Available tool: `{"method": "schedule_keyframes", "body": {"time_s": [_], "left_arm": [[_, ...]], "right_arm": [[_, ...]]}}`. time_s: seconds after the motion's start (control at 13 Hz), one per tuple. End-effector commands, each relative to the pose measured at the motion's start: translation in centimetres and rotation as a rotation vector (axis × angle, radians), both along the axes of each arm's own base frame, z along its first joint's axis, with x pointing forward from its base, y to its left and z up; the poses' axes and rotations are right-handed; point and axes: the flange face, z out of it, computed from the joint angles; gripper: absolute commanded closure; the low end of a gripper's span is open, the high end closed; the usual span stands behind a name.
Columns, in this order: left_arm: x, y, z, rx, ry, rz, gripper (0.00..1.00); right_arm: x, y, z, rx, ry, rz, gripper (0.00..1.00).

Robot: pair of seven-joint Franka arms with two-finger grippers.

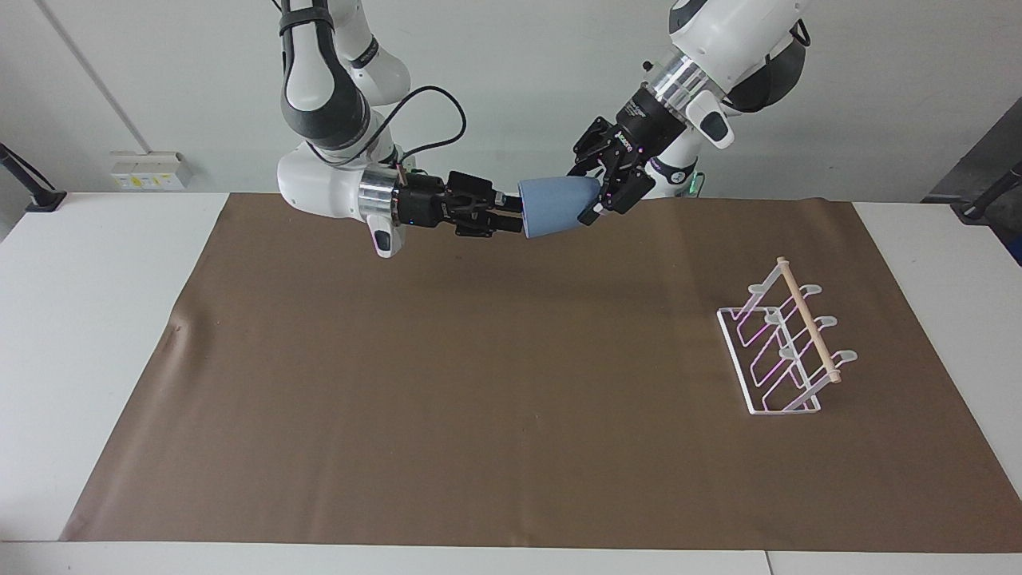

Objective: Hang cup on cup holder
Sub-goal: 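Close the left gripper on the cup while the right gripper releases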

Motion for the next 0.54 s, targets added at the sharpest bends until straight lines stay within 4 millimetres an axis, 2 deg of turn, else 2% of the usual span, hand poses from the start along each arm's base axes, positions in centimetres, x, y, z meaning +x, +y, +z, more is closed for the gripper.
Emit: {"method": "schedule_keyframes", "body": {"time_s": [0.0,0.08,0.23,0.31,0.46], "left_arm": [[0.0,0.6,-0.3,0.011,-0.011,0.026,1.0],[0.1,0.7,-0.3,0.029,-0.024,0.02,1.0],[0.2,1.0,-0.7,0.085,-0.046,0.013,1.0],[0.4,1.6,-1.3,0.126,-0.057,0.017,1.0],[0.5,2.2,-2.4,0.199,-0.078,0.01,1.0]], "right_arm": [[0.3,-3.1,-0.3,-0.111,-0.043,0.003,0.04],[0.6,-4.4,-0.4,-0.131,-0.046,-0.009,0.0],[1.1,-6.3,-0.5,-0.198,-0.065,-0.022,0.0],[1.7,-8.0,-0.1,-0.267,-0.09,-0.046,0.0],[2.4,-9.2,0.7,-0.414,-0.148,-0.043,0.0]]}}
